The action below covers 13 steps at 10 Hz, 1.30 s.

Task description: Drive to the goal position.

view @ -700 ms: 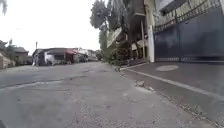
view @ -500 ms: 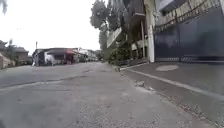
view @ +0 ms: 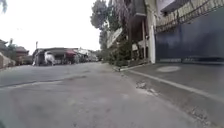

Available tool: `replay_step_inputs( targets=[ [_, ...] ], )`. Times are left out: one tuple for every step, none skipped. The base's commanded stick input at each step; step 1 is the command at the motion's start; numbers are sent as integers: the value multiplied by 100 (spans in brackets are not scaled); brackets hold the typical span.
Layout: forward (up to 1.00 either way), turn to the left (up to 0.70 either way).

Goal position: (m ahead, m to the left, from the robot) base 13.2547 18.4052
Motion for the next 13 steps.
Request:
replay_step_inputs(
  targets=[
    [70, 0],
    [70, 0],
    [70, 0],
    [70, 0],
    [70, 0],
    [70, 10],
    [70, 34],
    [70, 35],
    [70, 1],
    [70, 0],
    [70, 0],
    [70, 0],
    [70, 0]
  ],
)
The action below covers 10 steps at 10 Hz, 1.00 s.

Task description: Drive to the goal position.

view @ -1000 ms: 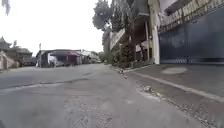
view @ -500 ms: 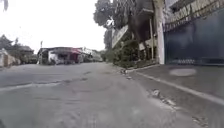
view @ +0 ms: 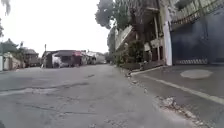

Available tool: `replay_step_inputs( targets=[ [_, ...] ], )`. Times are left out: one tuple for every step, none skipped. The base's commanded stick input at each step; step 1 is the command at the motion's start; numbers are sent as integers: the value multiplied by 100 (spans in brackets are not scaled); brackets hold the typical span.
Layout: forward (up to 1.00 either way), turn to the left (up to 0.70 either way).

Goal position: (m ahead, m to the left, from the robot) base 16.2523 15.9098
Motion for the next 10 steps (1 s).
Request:
replay_step_inputs(
  targets=[
    [70, 30],
    [70, 35],
    [70, 35],
    [79, 14],
    [85, 26],
    [85, 34],
    [85, 35],
    [86, 33],
    [100, 2],
    [100, 41]
  ],
)
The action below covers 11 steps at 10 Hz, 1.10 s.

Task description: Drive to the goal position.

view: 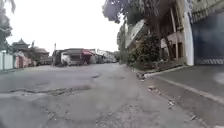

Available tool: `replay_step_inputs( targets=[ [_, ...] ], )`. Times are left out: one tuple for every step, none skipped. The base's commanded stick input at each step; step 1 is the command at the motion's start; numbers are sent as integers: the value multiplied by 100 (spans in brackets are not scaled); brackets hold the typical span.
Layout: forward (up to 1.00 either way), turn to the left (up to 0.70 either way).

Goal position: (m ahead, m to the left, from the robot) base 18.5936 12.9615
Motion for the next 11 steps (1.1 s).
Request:
replay_step_inputs(
  targets=[
    [100, 18],
    [100, 1],
    [100, 20],
    [100, 41],
    [100, 41],
    [100, 1],
    [100, 1],
    [100, 1],
    [100, 1],
    [100, 1],
    [100, 1]
  ],
)
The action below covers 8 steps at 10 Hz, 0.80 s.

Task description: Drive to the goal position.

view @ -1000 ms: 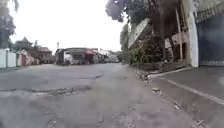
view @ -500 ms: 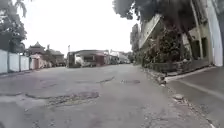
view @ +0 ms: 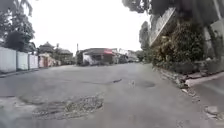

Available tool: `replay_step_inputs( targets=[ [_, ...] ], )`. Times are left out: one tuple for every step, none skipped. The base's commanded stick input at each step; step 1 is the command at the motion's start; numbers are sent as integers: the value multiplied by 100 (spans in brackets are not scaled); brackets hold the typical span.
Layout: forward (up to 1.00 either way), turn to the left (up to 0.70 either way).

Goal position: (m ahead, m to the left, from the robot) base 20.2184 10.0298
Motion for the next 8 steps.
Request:
replay_step_inputs(
  targets=[
    [100, 1],
    [100, 1],
    [100, 1],
    [100, 1],
    [100, 1],
    [100, 1],
    [100, 1],
    [100, 1]
  ],
)
